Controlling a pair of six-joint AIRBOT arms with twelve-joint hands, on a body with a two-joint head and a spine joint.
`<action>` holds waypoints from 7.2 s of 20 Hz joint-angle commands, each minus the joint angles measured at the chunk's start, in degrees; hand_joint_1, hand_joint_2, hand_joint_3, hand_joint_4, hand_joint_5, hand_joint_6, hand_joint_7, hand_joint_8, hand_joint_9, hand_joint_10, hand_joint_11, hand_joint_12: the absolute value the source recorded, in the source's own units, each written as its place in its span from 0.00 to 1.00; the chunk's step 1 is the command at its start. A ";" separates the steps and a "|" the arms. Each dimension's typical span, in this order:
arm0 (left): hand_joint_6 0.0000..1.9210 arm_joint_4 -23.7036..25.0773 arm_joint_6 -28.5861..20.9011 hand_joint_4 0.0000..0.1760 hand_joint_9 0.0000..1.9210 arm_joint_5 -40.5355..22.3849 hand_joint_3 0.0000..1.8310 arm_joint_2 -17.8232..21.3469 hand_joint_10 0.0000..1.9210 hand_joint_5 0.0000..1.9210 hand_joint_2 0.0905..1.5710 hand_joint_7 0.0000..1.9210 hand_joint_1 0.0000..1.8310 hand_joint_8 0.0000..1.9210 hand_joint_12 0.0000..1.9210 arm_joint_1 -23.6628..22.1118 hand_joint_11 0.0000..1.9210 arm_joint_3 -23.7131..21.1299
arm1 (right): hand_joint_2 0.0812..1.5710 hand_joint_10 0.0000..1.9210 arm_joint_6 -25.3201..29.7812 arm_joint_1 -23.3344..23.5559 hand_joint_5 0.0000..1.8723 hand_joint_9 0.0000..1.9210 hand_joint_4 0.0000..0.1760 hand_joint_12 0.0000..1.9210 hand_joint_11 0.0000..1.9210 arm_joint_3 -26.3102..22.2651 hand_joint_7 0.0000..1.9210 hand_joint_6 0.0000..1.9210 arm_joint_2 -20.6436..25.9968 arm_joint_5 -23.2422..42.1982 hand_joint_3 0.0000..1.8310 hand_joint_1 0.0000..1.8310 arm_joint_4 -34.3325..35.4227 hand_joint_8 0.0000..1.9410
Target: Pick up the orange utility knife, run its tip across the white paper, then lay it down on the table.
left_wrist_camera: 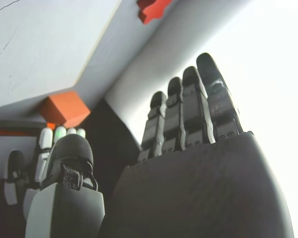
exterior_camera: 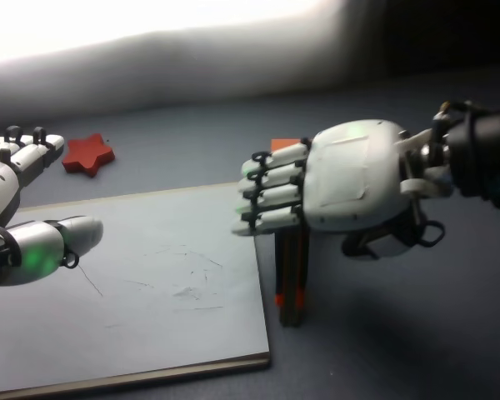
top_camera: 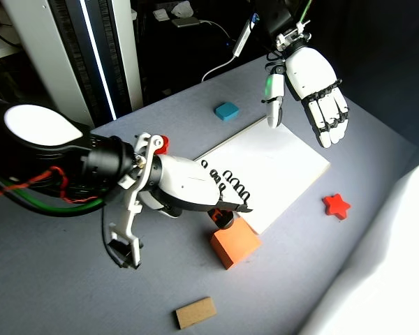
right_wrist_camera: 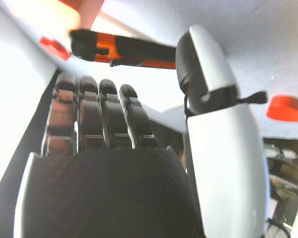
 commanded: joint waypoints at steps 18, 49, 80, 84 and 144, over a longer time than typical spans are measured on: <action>0.00 2.64 0.03 0.18 0.07 -5.35 0.00 0.09 0.00 0.03 0.80 0.07 0.01 0.00 0.32 -0.28 0.00 0.22 | 0.59 0.00 -4.61 -2.35 0.00 0.00 0.00 0.00 0.00 6.96 0.00 0.00 -6.98 -2.06 0.25 0.60 1.71 0.00; 0.00 2.62 -0.06 0.21 0.08 -5.96 0.00 -0.17 0.00 0.03 0.79 0.06 0.00 0.00 0.42 -0.05 0.00 0.36 | 0.63 1.00 -32.05 -0.94 0.78 0.94 1.00 1.00 0.96 2.31 0.89 1.00 -1.68 3.88 0.31 0.84 29.08 1.00; 0.00 1.12 -2.78 0.23 0.08 -6.36 0.00 -0.35 0.00 0.02 0.79 0.06 0.00 0.00 0.40 2.45 0.00 3.40 | 0.62 1.00 -94.05 -6.89 0.71 0.91 1.00 1.00 0.94 32.44 0.86 1.00 -38.10 33.41 0.33 0.81 82.65 1.00; 0.00 0.34 -2.93 0.21 0.09 -7.19 0.00 -0.35 0.00 0.03 0.79 0.07 0.00 0.00 0.42 3.16 0.00 3.49 | 0.61 1.00 -94.47 -8.43 0.74 0.91 1.00 1.00 0.93 33.58 0.87 1.00 -39.24 33.04 0.33 0.82 81.09 1.00; 0.00 1.02 2.13 0.24 0.09 -4.76 0.00 -4.61 0.01 0.03 0.79 0.07 0.00 0.00 0.44 -2.99 0.00 -3.22 | 0.67 0.00 -85.83 -11.97 0.00 0.00 0.00 0.02 0.00 -17.38 0.00 0.00 11.94 6.11 0.00 0.23 108.55 0.00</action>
